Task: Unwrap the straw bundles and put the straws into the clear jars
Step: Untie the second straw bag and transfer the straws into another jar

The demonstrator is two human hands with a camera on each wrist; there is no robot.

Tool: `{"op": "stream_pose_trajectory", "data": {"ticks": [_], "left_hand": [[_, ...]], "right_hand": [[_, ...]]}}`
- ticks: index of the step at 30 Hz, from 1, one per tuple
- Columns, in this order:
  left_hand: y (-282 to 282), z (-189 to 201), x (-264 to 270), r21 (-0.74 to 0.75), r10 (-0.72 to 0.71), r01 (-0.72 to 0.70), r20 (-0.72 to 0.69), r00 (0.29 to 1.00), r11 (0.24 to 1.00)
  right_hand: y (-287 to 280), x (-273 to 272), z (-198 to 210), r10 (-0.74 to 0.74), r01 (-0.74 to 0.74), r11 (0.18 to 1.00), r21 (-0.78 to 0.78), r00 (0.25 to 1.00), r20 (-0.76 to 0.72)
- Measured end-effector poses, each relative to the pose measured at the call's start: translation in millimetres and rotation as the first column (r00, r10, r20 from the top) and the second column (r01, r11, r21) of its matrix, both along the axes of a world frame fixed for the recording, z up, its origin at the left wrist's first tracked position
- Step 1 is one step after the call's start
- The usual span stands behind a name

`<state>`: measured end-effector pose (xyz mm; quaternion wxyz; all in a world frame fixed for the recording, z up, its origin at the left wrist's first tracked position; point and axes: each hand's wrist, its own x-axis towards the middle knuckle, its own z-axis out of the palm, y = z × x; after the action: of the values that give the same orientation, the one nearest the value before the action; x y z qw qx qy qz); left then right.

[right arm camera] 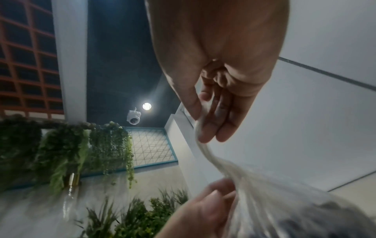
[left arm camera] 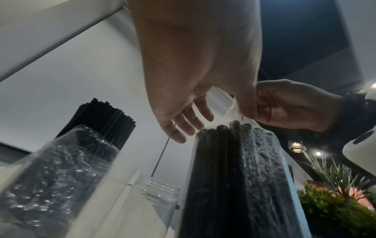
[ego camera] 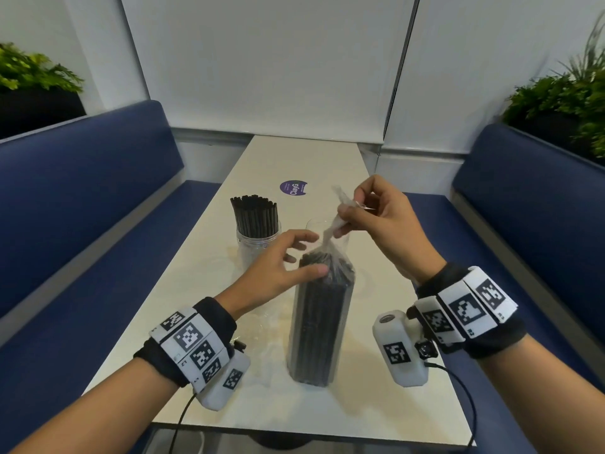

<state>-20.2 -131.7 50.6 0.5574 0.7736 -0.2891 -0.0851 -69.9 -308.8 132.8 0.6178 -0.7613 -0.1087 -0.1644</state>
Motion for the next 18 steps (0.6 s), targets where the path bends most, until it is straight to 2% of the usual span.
{"op": "stream_pose_trajectory", "data": {"ticks": [2,4,9,13,15,18], "left_hand": [[-8,1,-2,0.017,-0.072,0.073,-0.049,0.996,0.997],[-14,1,-5,0.052,-0.107,0.109,-0.039,0.993,0.993],[-11,0,-2,-0.004,-0.028,0.028,-0.051,0.998,1.0],[-10,-4,-6,-0.08,-0.007,0.004,-0.037,0.999,0.997],[-11,-7,-7,-0.148,0.01,-0.018,-0.058,0.998,0.989],[-15,-17,-8,-0.26,-0.015,-0.021,-0.134,0.991,0.965]], "right_hand": [[10,-2,4,0.056,-0.057,0.998,0.035,0.998,0.014],[16,-1,4,0.081,-0.082,0.997,0.011,0.996,0.034],[14,0,-13,0.23,-0.227,0.972,0.059,0.972,-0.056],[-3,-4,-33,0.118,-0.118,0.993,-0.004,0.992,-0.038],[-11,-7,-47,0.132,-0.14,0.988,-0.07,0.985,-0.113],[-16,-13,-76,0.232,-0.283,0.948,-0.146,0.927,-0.293]]}}
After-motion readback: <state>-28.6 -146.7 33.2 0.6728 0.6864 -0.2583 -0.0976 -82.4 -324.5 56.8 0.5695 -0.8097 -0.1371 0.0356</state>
